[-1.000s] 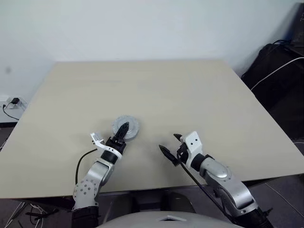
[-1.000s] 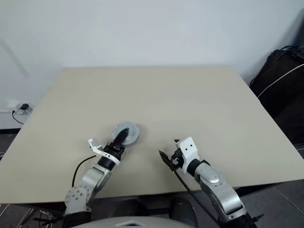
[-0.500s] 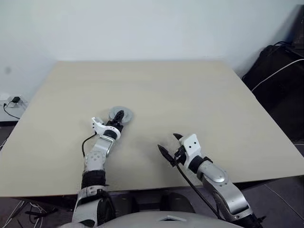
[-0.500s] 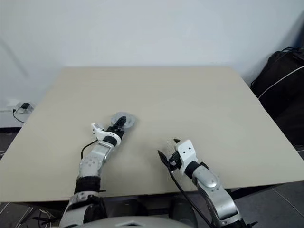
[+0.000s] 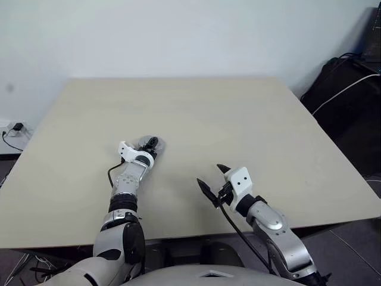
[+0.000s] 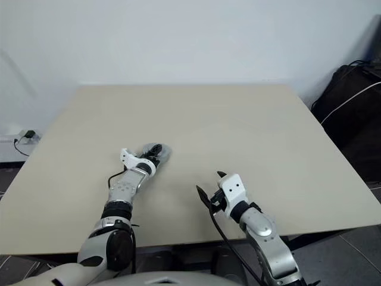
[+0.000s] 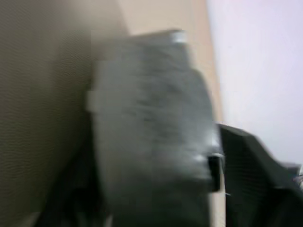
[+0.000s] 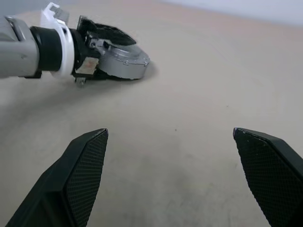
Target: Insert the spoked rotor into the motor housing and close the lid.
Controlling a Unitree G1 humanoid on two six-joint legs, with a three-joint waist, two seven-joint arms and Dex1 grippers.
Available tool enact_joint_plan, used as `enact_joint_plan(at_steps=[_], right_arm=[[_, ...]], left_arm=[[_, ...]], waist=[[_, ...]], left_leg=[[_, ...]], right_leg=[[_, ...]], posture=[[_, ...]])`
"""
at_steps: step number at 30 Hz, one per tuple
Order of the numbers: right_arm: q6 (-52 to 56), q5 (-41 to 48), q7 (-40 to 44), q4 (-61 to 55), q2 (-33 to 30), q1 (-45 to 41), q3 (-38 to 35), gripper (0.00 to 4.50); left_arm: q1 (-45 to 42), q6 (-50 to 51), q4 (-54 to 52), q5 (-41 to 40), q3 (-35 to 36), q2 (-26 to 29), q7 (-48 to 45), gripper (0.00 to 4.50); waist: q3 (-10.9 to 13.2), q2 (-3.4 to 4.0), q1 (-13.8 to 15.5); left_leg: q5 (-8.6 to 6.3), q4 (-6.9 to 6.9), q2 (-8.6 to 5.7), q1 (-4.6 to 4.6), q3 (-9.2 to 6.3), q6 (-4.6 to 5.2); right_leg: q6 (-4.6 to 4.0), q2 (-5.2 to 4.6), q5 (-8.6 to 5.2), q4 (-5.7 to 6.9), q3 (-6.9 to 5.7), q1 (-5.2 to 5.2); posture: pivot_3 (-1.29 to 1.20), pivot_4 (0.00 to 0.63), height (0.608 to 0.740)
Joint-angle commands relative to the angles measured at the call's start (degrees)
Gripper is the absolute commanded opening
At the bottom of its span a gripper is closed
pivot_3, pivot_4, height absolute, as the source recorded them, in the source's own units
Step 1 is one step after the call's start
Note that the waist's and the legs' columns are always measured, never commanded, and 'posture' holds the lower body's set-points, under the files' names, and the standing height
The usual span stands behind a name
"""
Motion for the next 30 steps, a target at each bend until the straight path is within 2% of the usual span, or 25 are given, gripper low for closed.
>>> enact_joint_plan(at_steps=[1, 5, 7, 9, 13, 18, 22, 24, 30], right_arm=[[2.7, -0.2, -0.8, -5.1, 0.5, 0.0, -0.5, 4.50], [6.5, -0.1, -1.6, -8.0, 1.2, 0.8, 0.3, 4.50], [8.5, 0.0, -2.0, -9.5, 1.6, 1.0, 0.6, 4.50], [10.2, 0.1, -2.2, -10.8, 1.8, 1.1, 1.0, 4.50], [12.4, 0.6, -2.2, -12.1, 2.1, 0.9, 0.8, 4.50], [11.2, 3.1, -0.5, -9.5, 2.9, 0.8, -1.5, 4.50], [8.0, 2.1, -1.0, -7.6, 3.6, 1.4, -2.5, 4.50], [4.6, 0.1, -2.5, -6.5, 4.2, 3.0, -2.2, 4.50], [-7.3, -6.6, -8.4, -3.6, 7.1, 8.8, -2.1, 4.50]], left_arm=[[2.9, 4.0, -4.8, 1.8, -1.2, 0.2, 1.2, 4.46], [12.7, 11.1, -13.8, 2.3, -2.4, 0.4, 3.2, 4.49], [17.1, 13.9, -18.4, 1.9, -2.9, 0.3, 4.0, 4.49], [21.4, 16.4, -23.1, 1.7, -3.4, 0.4, 4.3, 4.49], [28.4, 17.6, -31.5, 4.3, -6.3, 1.5, 3.2, 4.49], [40.3, 1.9, -42.4, 23.7, -21.2, 8.6, -3.7, 4.49], [44.4, -12.9, -45.0, 31.9, -24.1, 7.9, -4.7, 4.49], [46.1, -18.8, -45.8, 37.0, -26.1, 9.3, -5.8, 4.49], [48.5, -31.8, -43.9, 46.5, -28.1, 11.6, -6.4, 4.49]], waist=[[-0.2, -0.04, -0.1], [-0.7, -0.15, -0.7], [-0.8, -0.15, -0.8], [-1.1, -0.03, -0.9], [-1.4, 0.29, -0.9], [-1.5, 0.46, -1.1], [-1.4, 0.51, -0.8], [-1.1, 0.47, -0.2], [-0.8, 0.81, 0.8]], left_leg=[[0.00, 0.00, 0.00, 0.01, 0.00, 0.00], [-0.01, -0.12, 0.01, 0.18, -0.01, -0.01], [-0.02, -0.30, 0.01, 0.54, 0.01, -0.03], [-0.05, -0.43, 0.05, 0.90, 0.01, -0.06], [-0.06, -0.46, 0.09, 1.03, -0.01, -0.08], [-0.07, -0.57, 0.10, 1.10, 0.07, -0.09], [-0.06, -0.68, 0.13, 1.01, 0.08, -0.15], [-0.03, -0.69, 0.15, 0.92, 0.06, -0.20], [-0.19, -0.73, 0.13, 0.74, 0.03, 0.07]], right_leg=[[-0.09, -0.01, -0.05, 0.00, 0.00, 0.00], [-0.12, -0.01, -0.07, 0.01, 0.02, 0.07], [-0.18, -0.04, -0.12, 0.01, 0.06, 0.29], [-0.50, -0.07, -0.38, -0.01, 0.03, 0.34], [-0.57, -0.11, -0.44, 0.04, 0.01, 0.38], [-0.62, -0.12, -0.46, 0.07, 0.04, 0.35], [-0.71, -0.13, -0.52, 0.07, 0.05, 0.17], [-0.73, -0.13, -0.52, 0.07, 0.03, 0.08], [-0.73, -0.18, -0.54, 0.02, 0.03, -0.04]], posture=[[0.00, 0.000, 0.740], [0.00, 0.000, 0.740], [0.00, 0.000, 0.740], [0.00, 0.000, 0.740], [0.00, 0.000, 0.740], [0.00, 0.000, 0.740], [0.00, 0.000, 0.740], [0.00, 0.000, 0.740], [0.00, 0.000, 0.740]])
